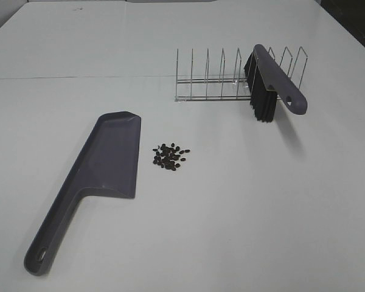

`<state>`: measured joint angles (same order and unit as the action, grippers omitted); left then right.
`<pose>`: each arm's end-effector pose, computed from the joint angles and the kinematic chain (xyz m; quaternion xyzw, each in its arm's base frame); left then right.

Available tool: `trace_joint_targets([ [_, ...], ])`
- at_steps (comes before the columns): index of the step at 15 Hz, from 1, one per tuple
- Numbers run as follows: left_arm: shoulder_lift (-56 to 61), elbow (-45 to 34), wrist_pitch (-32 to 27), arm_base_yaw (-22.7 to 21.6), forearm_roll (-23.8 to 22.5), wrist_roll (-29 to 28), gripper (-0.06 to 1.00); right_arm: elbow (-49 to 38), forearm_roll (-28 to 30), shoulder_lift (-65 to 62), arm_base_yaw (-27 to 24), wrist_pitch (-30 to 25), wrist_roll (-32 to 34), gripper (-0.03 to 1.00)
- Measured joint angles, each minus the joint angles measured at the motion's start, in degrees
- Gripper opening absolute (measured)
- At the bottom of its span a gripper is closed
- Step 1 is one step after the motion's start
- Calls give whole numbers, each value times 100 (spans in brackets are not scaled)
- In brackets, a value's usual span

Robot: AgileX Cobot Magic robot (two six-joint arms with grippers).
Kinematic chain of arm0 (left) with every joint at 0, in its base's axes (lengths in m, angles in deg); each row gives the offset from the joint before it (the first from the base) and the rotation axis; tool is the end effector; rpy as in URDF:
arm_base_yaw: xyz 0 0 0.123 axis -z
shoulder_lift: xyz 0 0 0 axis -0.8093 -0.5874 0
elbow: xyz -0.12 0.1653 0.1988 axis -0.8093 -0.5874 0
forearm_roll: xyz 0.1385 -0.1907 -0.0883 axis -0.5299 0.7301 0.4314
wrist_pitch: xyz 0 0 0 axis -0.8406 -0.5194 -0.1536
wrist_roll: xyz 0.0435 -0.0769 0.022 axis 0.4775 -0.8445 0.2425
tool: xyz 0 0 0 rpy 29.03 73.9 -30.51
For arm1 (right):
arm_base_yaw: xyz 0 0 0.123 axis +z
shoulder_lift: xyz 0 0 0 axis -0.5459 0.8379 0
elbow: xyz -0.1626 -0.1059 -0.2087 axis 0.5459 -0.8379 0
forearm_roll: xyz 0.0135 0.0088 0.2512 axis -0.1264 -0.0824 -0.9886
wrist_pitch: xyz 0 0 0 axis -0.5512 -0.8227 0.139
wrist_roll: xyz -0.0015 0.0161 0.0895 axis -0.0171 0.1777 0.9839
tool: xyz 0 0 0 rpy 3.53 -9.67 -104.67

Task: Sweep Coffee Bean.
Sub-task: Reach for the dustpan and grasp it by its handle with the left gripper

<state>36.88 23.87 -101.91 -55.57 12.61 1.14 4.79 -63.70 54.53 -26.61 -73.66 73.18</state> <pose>-0.0091 -0.0041 0.2811 -0.0099 0.8506 -0.0174 0.5254 -0.0030 -0.0053 0.2616 -0.0314 0.8745 0.0065 0.4840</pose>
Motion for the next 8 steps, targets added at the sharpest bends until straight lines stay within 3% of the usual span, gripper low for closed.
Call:
trace_joint_targets([
  [8, 0, 0, 0, 0, 0, 0, 99, 0, 0, 0, 0, 0, 0, 59],
])
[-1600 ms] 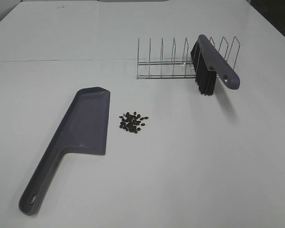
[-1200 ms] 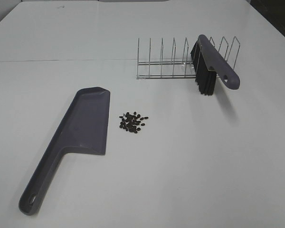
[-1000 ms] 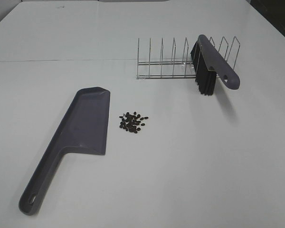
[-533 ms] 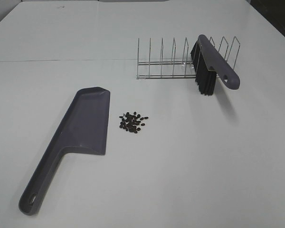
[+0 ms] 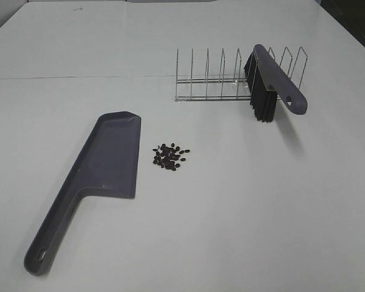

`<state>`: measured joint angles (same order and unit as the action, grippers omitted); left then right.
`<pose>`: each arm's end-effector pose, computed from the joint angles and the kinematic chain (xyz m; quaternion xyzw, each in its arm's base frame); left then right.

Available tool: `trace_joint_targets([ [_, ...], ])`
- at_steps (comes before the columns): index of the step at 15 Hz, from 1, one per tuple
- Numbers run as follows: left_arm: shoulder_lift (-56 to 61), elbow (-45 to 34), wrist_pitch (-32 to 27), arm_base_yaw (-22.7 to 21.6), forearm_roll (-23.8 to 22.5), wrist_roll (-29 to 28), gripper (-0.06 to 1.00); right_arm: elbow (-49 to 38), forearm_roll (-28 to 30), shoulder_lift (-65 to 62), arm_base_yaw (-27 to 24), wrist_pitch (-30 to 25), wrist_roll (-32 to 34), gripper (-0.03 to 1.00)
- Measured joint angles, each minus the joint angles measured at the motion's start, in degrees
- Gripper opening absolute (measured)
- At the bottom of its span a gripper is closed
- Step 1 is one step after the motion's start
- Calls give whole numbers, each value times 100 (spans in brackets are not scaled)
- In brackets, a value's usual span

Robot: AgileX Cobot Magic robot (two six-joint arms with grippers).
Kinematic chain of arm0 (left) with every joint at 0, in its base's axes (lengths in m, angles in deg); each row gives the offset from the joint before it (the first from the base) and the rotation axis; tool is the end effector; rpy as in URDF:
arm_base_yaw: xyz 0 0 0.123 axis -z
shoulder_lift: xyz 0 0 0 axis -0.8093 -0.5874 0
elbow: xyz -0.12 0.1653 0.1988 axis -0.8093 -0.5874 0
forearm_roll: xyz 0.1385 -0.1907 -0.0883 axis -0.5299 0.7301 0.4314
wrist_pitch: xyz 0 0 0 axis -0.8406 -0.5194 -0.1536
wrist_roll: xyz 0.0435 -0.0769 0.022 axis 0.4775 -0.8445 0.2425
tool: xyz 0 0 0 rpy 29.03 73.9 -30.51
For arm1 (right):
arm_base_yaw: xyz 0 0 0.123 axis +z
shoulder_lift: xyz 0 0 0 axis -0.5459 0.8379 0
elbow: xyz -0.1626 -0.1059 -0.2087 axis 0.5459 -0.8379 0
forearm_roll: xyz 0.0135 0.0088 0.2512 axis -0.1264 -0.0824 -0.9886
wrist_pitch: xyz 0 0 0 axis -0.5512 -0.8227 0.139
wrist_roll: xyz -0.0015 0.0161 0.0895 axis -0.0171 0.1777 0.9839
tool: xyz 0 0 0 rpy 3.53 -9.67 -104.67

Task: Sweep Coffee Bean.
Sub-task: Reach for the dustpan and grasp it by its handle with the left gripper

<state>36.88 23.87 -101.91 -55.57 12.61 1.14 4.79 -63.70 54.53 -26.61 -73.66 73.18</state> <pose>-0.0091 -0.0041 0.2811 -0.0099 0.8506 -0.0174 0.5254 -0.0030 -0.0053 0.2616 -0.0314 0.8745 0.0065 0.4840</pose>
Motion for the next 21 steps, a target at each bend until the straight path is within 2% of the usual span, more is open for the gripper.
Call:
trace_joint_targets([
  [21, 0, 0, 0, 11, 74, 0, 99, 0, 0, 0, 0, 0, 0, 59],
])
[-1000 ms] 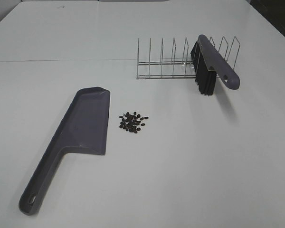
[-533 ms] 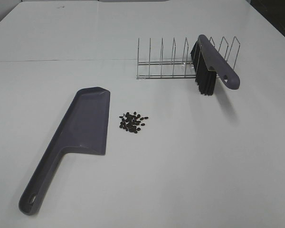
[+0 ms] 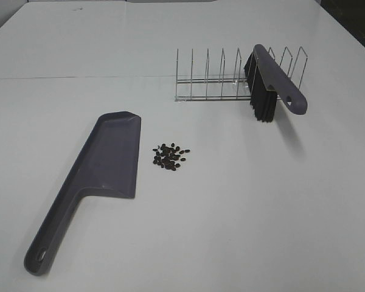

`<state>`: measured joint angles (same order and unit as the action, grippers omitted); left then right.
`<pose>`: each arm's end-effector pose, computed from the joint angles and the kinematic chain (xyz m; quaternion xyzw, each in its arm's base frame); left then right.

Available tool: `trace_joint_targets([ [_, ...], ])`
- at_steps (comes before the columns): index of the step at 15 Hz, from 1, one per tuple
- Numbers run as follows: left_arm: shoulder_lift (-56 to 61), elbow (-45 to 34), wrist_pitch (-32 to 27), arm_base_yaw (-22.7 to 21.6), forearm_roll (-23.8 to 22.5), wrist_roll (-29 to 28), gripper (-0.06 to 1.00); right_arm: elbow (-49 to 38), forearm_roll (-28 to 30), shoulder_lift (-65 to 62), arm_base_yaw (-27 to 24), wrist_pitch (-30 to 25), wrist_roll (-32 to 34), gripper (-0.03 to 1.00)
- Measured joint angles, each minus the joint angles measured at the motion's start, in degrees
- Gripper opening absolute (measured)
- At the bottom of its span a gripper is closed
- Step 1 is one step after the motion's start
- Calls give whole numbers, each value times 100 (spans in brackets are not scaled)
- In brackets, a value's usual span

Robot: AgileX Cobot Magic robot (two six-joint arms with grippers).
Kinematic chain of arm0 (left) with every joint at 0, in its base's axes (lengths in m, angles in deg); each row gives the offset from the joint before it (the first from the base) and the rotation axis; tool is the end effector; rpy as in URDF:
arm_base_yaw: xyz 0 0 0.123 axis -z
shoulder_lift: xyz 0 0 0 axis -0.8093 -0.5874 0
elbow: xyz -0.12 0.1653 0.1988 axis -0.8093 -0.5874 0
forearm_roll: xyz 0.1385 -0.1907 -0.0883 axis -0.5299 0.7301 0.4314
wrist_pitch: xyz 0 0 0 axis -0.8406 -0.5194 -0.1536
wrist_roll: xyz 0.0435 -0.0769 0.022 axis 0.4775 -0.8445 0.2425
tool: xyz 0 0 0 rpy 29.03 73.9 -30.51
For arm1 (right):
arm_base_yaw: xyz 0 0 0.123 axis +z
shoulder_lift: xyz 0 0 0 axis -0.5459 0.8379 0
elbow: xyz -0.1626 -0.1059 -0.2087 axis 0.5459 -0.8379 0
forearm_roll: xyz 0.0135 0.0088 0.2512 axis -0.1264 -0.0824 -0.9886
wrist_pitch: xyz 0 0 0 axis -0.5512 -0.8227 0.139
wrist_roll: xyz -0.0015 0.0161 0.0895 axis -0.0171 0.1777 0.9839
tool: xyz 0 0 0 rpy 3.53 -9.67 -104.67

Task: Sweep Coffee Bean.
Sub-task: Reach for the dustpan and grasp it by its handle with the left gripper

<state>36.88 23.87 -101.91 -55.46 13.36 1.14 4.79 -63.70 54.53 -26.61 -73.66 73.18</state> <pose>-0.0091 -0.0052 0.2812 -0.0087 0.8505 -0.0245 0.5254 -0.0030 -0.0053 0.2616 -0.0314 0.8745 0.0065 0.4840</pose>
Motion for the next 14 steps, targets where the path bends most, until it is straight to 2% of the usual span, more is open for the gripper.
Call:
trace_joint_targets([
  [9, 0, 0, 0, 0, 0, 0, 99, 0, 0, 0, 0, 0, 0, 59],
  [12, -567, 413, -52, 0, 120, 0, 99, 0, 0, 0, 0, 0, 0, 59],
  [14, -1415, 688, -332, 0, 126, 0, 99, 0, 0, 0, 0, 0, 0, 59],
])
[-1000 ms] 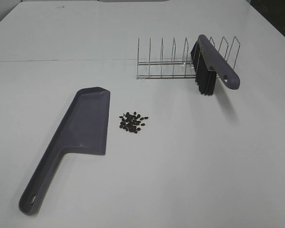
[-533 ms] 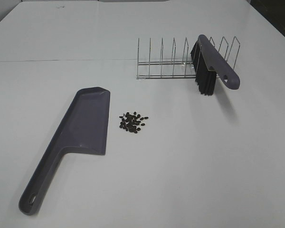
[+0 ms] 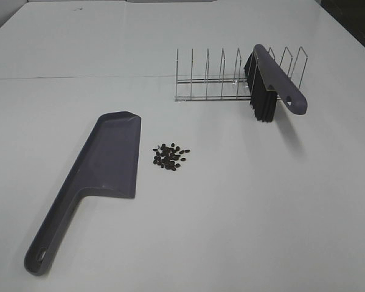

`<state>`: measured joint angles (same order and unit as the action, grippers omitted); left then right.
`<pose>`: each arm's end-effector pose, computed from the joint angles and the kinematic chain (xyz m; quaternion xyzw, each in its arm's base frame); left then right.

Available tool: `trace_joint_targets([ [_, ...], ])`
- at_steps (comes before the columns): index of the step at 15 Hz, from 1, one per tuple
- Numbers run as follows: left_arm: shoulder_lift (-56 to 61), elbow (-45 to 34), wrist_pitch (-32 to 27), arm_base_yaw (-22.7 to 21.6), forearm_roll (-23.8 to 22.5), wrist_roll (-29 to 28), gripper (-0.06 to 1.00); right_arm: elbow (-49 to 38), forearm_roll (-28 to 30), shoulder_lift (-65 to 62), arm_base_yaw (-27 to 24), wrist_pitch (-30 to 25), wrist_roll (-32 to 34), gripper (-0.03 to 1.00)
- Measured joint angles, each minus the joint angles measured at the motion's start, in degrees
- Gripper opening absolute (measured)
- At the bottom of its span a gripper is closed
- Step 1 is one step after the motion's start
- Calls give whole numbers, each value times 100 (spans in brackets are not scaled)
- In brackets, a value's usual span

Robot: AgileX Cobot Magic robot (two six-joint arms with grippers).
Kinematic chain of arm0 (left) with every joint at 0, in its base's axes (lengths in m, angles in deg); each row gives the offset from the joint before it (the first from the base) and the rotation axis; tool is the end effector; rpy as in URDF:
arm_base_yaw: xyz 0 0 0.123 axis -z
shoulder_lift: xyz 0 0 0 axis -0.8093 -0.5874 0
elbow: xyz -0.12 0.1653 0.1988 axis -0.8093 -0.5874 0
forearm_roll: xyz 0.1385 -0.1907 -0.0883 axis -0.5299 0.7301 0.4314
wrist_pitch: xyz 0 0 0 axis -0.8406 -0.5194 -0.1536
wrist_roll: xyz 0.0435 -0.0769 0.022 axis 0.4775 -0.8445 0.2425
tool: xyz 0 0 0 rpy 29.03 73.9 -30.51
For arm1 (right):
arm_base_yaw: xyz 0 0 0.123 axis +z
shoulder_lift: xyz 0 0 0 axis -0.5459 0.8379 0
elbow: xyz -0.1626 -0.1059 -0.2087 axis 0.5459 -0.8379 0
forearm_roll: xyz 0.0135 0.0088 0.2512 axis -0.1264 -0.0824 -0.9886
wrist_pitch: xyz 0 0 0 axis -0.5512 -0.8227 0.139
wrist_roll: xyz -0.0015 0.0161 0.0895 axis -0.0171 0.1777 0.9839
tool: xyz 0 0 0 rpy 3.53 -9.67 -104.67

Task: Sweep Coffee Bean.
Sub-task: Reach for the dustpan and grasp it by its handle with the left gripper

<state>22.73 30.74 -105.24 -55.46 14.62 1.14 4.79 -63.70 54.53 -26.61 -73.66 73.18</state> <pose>0.0185 -0.0064 0.3094 -0.0100 0.8950 -0.0365 0.4445 -0.0030 -0.0053 0.2616 -0.0314 0.8745 0.0065 0.4840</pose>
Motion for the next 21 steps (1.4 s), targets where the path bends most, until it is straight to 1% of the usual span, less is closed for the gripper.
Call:
trace_joint_targets([
  [2, -1083, 86, -395, 0, 0, 0, 99, 0, 0, 0, 0, 0, 0, 59],
  [3, -1684, 86, -441, 0, 0, 0, 99, 0, 0, 0, 0, 0, 0, 59],
  [4, -1971, 86, -470, 0, 0, 0, 99, 0, 0, 0, 0, 0, 0, 59],
  [6, -2893, 86, -470, 0, 0, 0, 99, 0, 0, 0, 0, 0, 0, 59],
  [7, -3231, 86, -344, 0, 6, 0, 99, 0, 0, 0, 0, 0, 0, 59],
  [9, -3793, 86, -23, 0, 218, 0, 99, 0, 0, 0, 0, 0, 0, 59],
  [10, -4217, 86, 246, 0, 338, 0, 99, 0, 0, 0, 0, 0, 0, 59],
  [14, -4440, 86, 693, 23, 298, 143, 99, 0, 0, 0, 0, 0, 0, 59],
  [16, -4641, 103, 825, 309, 143, -52, 99, 0, 0, 0, 0, 0, 0, 59],
  [18, -5357, 189, 1083, 1043, -86, -705, 99, 0, 0, 0, 0, 0, 0, 59],
  [19, -6171, 350, 1719, 1673, -132, -1541, 98, 0, 0, 0, 0, 0, 0, 59],
  [20, -6618, 476, 2057, 1896, -132, -1839, 98, 0, 0, 0, 0, 0, 0, 59],
  [21, -7053, 630, 2229, 2074, -160, -1937, 98, 0, 0, 0, 0, 0, 0, 59],
])
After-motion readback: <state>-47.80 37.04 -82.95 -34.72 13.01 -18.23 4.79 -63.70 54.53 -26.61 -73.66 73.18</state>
